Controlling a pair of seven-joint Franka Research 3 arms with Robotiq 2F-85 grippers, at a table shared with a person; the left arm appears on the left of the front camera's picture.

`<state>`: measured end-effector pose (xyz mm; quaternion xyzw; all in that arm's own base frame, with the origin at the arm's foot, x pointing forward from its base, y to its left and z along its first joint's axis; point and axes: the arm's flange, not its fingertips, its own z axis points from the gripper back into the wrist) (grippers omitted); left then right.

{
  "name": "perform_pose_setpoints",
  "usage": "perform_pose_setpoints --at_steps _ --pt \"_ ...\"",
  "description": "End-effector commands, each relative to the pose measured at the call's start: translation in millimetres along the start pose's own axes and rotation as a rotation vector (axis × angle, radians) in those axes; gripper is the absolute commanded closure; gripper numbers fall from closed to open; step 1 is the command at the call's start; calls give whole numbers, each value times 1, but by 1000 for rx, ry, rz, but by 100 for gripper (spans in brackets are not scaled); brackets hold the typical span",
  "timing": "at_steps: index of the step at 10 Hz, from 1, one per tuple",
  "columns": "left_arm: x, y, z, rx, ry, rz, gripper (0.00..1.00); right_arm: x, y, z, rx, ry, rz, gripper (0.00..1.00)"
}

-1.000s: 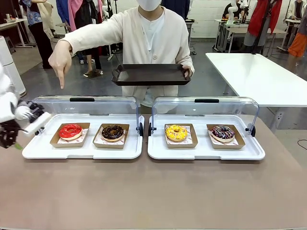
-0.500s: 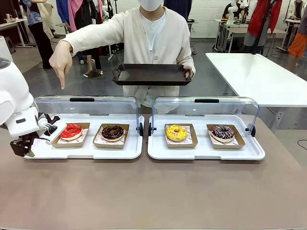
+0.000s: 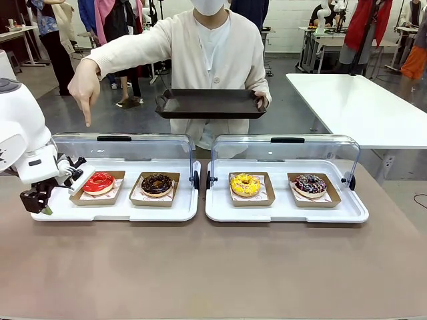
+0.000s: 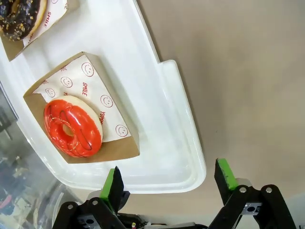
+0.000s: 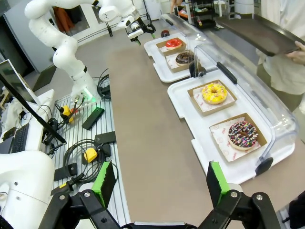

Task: Provide the desired donut to the person.
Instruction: Pick up and lift the Paper togo box containing the Donut pointed at by the person.

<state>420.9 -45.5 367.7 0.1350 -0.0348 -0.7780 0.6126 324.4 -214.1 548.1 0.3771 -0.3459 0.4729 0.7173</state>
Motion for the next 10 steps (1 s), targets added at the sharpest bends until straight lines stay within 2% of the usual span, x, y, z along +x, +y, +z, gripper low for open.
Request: perform_pose_setpoints --at_steps 1,6,9,10 --pt "2 -10 0 -3 12 -4 0 0 0 0 6 -12 8 0" --pt "2 -10 0 -3 12 -4 0 0 0 0 6 -12 8 0" --pt "4 18 -6 -31 22 47 0 0 0 0 6 -12 8 0" --pt "6 26 -8 -62 -2 52 0 0 0 0 6 -12 8 0"
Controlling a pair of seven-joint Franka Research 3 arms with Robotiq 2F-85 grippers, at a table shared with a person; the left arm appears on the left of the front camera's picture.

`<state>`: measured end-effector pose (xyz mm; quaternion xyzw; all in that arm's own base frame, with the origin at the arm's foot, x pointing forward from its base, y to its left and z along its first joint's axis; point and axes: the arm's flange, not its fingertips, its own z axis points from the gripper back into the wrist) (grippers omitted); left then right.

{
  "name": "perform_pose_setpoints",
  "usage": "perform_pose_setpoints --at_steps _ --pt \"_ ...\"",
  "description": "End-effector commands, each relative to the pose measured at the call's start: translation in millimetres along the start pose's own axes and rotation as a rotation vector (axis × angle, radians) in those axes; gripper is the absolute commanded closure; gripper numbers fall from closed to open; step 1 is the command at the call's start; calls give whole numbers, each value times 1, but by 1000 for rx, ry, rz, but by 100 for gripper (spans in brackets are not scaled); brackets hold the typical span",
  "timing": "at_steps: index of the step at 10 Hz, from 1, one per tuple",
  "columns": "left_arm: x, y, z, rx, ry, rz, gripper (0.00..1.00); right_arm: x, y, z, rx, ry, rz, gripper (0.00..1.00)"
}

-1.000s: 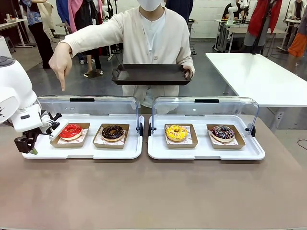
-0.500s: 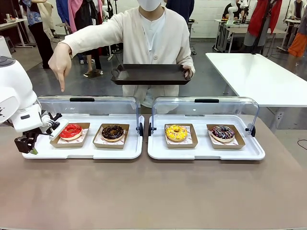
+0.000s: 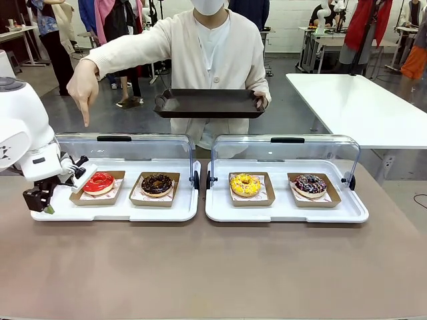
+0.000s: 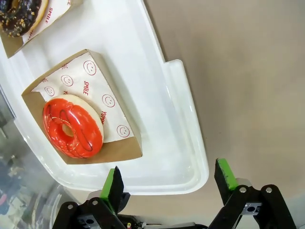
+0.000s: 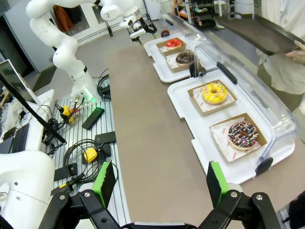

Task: Provide the desired donut to the person.
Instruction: Pick up and lift the Paper togo box containing the Donut pointed at by the person.

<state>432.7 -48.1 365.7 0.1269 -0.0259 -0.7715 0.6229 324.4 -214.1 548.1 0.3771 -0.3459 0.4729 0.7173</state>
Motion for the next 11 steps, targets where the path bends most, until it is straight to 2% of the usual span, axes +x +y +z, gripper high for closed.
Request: perform_pose_setpoints --at_steps 1,4,7,11 --pt "7 22 -5 -70 -20 44 0 0 0 0 6 -12 8 0" --pt "3 35 -27 -159 -66 92 0 0 0 0 6 -12 8 0" --pt "-5 35 -41 -148 -115 94 0 0 0 0 6 -12 8 0" --pt "-7 38 -40 -132 -131 92 0 0 0 0 6 -12 8 0"
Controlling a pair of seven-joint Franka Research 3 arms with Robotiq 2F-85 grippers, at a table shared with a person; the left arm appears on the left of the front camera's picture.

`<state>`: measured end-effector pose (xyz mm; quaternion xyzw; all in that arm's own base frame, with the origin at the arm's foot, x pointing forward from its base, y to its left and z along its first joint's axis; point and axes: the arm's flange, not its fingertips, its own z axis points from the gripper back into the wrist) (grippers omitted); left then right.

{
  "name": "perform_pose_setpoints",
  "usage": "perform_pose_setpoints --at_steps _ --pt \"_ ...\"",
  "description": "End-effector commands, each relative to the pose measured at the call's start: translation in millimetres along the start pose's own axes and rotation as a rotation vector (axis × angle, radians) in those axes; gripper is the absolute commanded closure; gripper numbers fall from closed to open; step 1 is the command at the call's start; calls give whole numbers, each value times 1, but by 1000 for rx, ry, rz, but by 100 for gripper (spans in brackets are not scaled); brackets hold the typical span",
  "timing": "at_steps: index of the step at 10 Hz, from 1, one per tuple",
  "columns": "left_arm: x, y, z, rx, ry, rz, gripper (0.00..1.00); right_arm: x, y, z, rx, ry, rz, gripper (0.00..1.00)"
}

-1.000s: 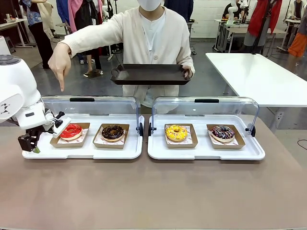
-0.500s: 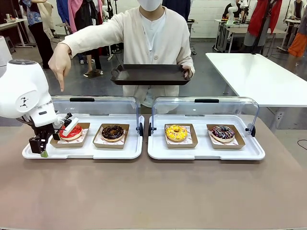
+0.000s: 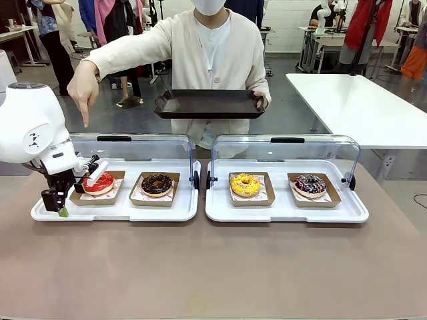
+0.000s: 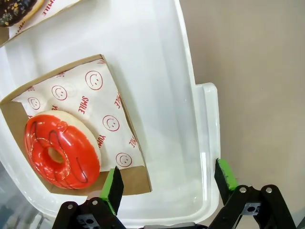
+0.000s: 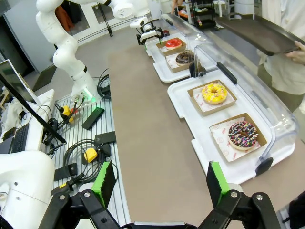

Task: Provide the desired donut to the person.
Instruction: Pick up and lift the Paper togo box containing the Donut pointed at by the person.

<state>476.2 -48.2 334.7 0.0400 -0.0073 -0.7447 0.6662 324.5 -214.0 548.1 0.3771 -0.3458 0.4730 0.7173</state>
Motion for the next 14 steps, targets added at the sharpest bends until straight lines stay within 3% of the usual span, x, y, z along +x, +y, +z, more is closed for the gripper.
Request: perform_pose_setpoints --at_steps 1,12,13,14 --pt "-4 4 1 12 -31 -8 0 0 0 0 6 -12 8 0" --pt "-13 29 -15 -5 -16 48 0 0 0 0 6 -12 8 0" --pt "-14 29 -13 9 -19 46 10 0 0 0 6 -12 8 0" --pt "-15 29 -12 17 -20 47 58 0 0 0 6 -12 8 0"
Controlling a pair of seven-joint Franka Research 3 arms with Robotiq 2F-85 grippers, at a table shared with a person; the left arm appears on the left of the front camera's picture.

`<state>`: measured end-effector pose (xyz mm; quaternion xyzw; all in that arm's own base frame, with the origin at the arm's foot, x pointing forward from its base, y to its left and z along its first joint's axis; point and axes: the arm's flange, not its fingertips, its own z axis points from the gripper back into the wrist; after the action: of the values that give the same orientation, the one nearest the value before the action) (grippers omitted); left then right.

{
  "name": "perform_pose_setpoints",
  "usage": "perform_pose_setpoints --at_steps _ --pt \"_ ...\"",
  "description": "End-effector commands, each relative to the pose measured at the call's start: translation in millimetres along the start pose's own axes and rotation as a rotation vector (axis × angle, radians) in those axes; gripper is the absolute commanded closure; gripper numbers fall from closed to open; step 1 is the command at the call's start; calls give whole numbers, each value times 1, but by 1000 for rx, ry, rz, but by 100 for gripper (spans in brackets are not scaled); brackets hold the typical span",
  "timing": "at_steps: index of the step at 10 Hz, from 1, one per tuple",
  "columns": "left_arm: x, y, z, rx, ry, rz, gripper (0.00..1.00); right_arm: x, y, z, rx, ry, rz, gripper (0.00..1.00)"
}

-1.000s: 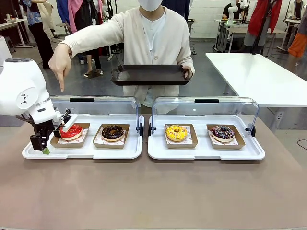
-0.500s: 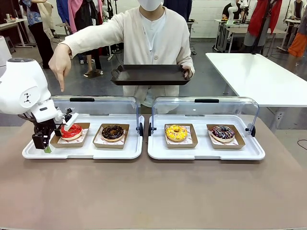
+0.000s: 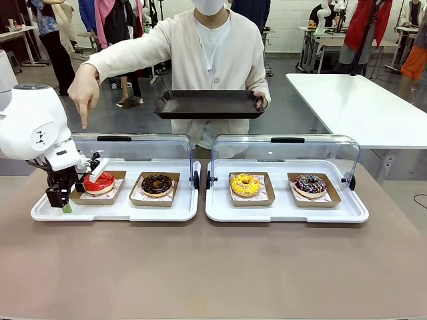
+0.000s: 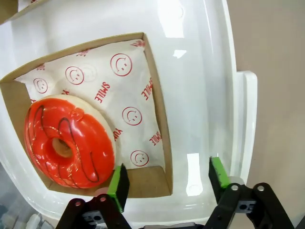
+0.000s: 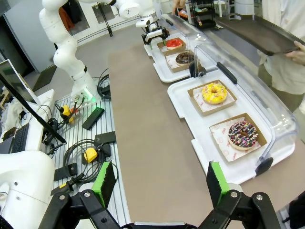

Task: Provide the desired donut to the person.
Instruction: Pick up and lift the Paper togo box containing the Donut pointed at by the person.

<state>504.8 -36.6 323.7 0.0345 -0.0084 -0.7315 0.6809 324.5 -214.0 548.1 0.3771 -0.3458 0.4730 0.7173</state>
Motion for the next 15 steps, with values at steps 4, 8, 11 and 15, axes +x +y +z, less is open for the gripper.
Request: perform_pose_setpoints --at_steps 4,8,11,15 --pt "-1 3 3 28 -4 10 100 -1 0 0 6 -12 8 0" --pt "0 -1 8 34 -1 -10 100 -1 0 0 6 -12 8 0" --pt "0 -8 17 45 6 -40 100 -1 0 0 6 -12 8 0" --pt "-2 -30 46 -43 20 -47 100 -1 0 0 6 -12 8 0"
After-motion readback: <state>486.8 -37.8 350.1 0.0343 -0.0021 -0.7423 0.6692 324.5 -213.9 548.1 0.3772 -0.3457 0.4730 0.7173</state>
